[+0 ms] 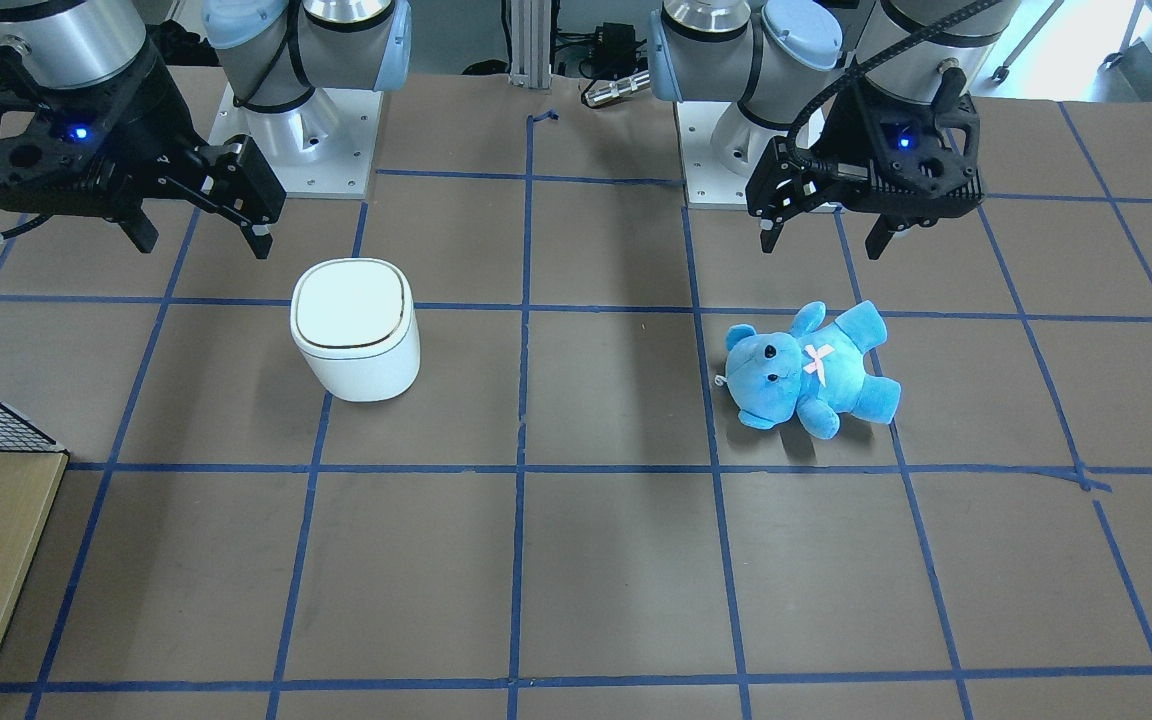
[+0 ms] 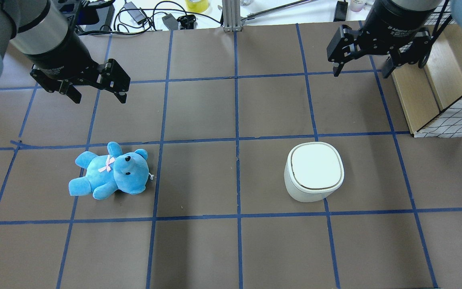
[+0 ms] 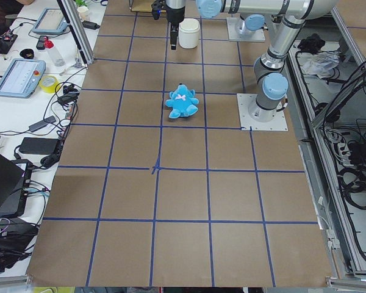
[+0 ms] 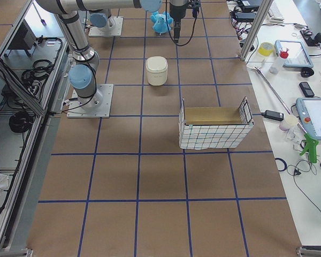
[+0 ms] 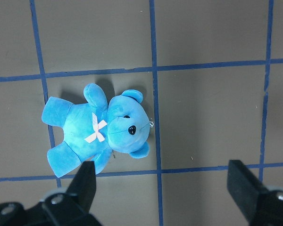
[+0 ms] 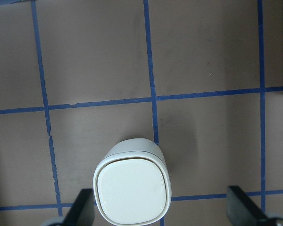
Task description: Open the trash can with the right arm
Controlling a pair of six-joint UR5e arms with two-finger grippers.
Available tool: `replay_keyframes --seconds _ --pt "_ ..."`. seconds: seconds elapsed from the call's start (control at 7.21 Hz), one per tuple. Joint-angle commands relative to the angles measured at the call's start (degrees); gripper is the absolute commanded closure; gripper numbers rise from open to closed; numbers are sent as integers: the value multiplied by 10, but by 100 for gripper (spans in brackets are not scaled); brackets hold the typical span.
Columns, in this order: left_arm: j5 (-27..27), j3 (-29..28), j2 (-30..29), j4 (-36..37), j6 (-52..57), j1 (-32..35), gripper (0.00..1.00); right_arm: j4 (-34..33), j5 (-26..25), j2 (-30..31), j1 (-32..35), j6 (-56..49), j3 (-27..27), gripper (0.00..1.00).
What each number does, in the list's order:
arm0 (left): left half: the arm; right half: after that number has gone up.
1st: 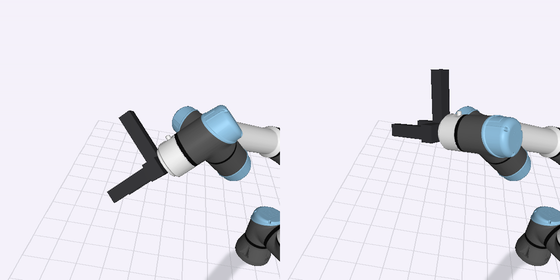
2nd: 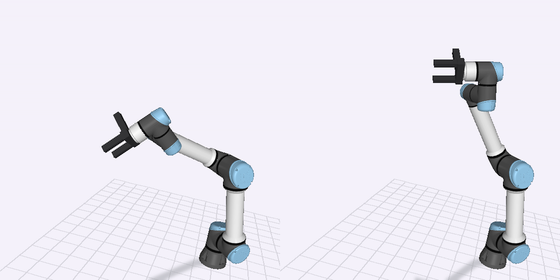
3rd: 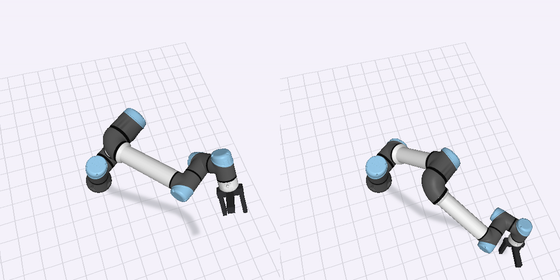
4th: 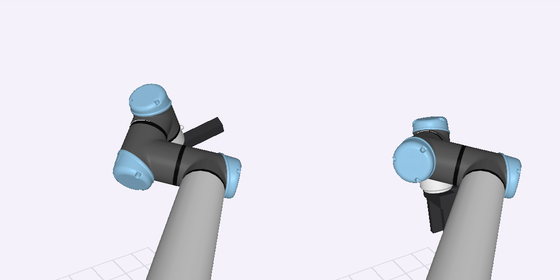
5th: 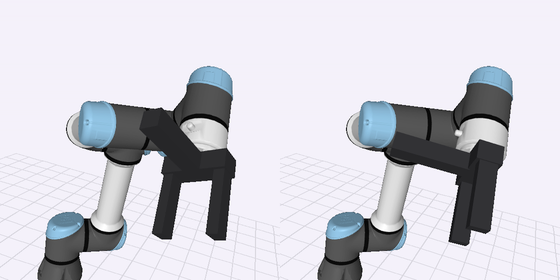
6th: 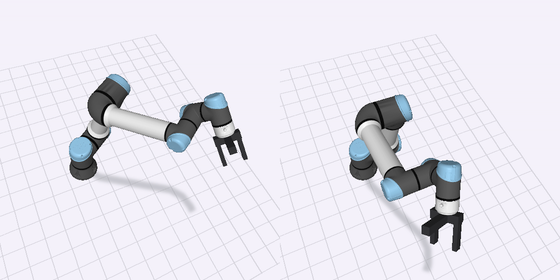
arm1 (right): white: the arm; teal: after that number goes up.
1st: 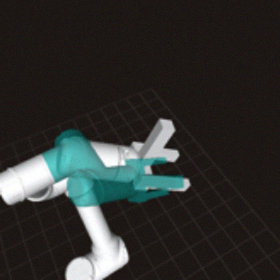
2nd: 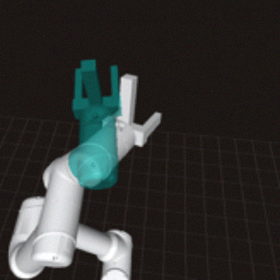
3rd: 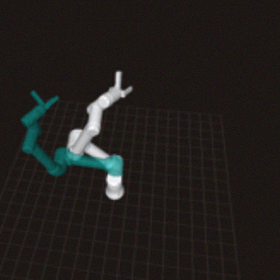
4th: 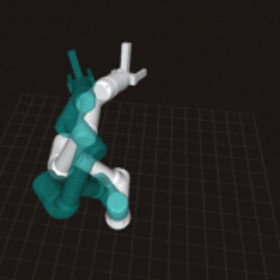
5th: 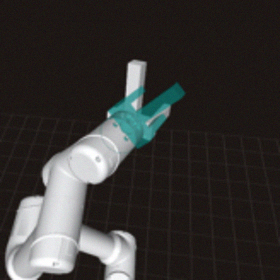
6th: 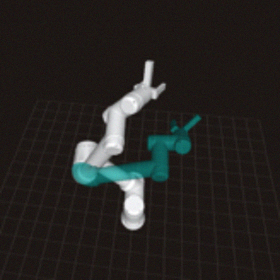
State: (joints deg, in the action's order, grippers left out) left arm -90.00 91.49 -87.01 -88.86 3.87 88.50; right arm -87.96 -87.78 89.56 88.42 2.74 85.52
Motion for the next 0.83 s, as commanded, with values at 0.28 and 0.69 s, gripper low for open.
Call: replay_keyframes --seconds 0.28,0.69 --pt "1 0 0 0 0 0 0 1 24 0 18 78 -2 0" --pt "0 0 0 0 0 0 0 9 23 -8 74 113 4 48"
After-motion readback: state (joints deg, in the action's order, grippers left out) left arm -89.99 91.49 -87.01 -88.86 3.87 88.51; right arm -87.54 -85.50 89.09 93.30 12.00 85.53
